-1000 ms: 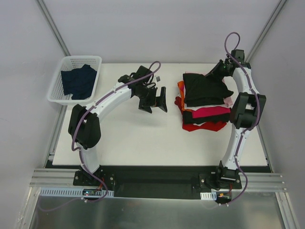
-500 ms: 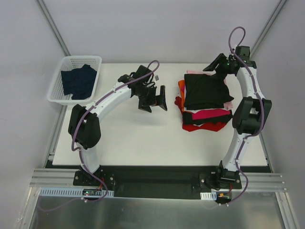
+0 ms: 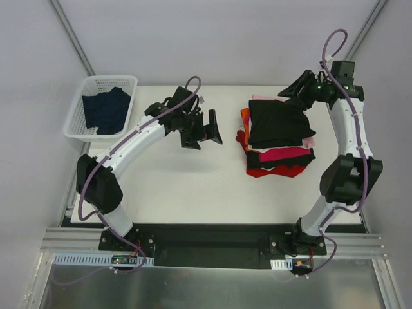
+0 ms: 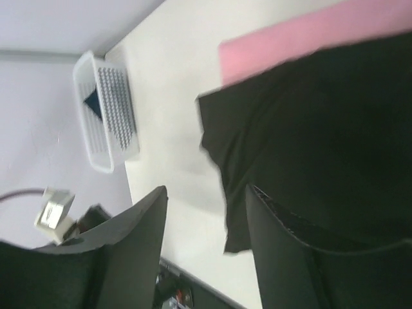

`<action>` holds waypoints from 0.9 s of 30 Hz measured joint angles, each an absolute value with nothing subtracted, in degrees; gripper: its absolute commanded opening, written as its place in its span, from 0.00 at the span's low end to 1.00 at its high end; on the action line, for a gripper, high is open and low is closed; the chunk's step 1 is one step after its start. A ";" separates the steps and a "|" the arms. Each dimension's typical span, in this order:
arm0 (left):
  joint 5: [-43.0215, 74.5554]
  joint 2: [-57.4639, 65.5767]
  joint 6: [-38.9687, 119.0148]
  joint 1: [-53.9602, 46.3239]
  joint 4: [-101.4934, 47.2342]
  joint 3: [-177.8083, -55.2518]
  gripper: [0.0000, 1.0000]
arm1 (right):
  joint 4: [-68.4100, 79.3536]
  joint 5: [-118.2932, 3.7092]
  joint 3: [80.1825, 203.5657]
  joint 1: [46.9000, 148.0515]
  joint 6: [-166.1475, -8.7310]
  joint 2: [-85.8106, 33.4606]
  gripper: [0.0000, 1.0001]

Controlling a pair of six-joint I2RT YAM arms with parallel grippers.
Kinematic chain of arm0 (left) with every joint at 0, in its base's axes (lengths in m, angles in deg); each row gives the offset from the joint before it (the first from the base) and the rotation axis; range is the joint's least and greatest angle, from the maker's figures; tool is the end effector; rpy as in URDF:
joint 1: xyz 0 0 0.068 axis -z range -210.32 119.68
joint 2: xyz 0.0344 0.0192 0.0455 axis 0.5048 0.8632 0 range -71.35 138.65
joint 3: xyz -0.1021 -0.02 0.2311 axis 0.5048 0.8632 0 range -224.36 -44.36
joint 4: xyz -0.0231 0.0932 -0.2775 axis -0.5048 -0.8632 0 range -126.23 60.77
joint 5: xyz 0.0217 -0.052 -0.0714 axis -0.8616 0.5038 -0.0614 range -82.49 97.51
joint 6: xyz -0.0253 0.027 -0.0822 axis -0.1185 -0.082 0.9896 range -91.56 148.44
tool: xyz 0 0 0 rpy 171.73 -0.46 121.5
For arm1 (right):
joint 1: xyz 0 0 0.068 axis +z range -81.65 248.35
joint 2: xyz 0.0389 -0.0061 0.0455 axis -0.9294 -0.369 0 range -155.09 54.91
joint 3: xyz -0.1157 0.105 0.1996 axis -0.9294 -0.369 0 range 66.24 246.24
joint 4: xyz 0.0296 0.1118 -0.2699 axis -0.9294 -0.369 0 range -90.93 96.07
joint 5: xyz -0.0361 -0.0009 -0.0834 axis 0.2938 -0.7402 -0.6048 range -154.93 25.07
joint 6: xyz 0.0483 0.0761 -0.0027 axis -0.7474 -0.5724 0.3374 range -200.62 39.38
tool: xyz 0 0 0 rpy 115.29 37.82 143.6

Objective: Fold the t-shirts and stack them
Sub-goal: Put the neatly folded tshirt into the corner of the board with the right arm

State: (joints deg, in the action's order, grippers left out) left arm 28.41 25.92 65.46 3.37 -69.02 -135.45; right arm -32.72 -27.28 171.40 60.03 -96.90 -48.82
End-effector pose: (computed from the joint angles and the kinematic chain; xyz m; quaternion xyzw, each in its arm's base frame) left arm 0.3490 -0.2672 0.2778 0.0415 0.9133 -0.3505 0.2034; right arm 0.4671 -0.0185 0.3339 0.0409 0.8594 0.3177 0.3986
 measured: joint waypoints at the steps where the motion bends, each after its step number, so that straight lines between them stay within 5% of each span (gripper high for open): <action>1: 28.17 25.18 66.14 3.42 -68.94 -134.90 0.99 | -33.05 -27.13 170.77 60.62 -96.90 -47.83 0.34; 6: 27.58 21.53 70.07 3.48 -69.02 -132.24 0.94 | -33.72 -26.06 162.12 66.00 -96.55 -36.31 0.01; 10: 25.64 15.91 71.73 3.46 -68.89 -129.70 0.75 | -35.87 -27.57 156.02 73.56 -94.95 -30.28 0.01; 19: 25.05 -4.46 75.49 2.96 -67.06 -115.89 0.77 | -41.50 -40.22 137.07 93.91 -93.25 -23.81 0.01; 27: 25.18 -21.16 80.87 2.96 -66.75 -98.71 0.75 | -54.64 -57.21 135.17 107.31 -97.47 -23.20 0.01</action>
State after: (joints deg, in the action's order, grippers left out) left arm 25.18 -21.16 80.87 2.96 -66.75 -98.71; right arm -54.64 -57.21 135.17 107.31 -97.47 -23.20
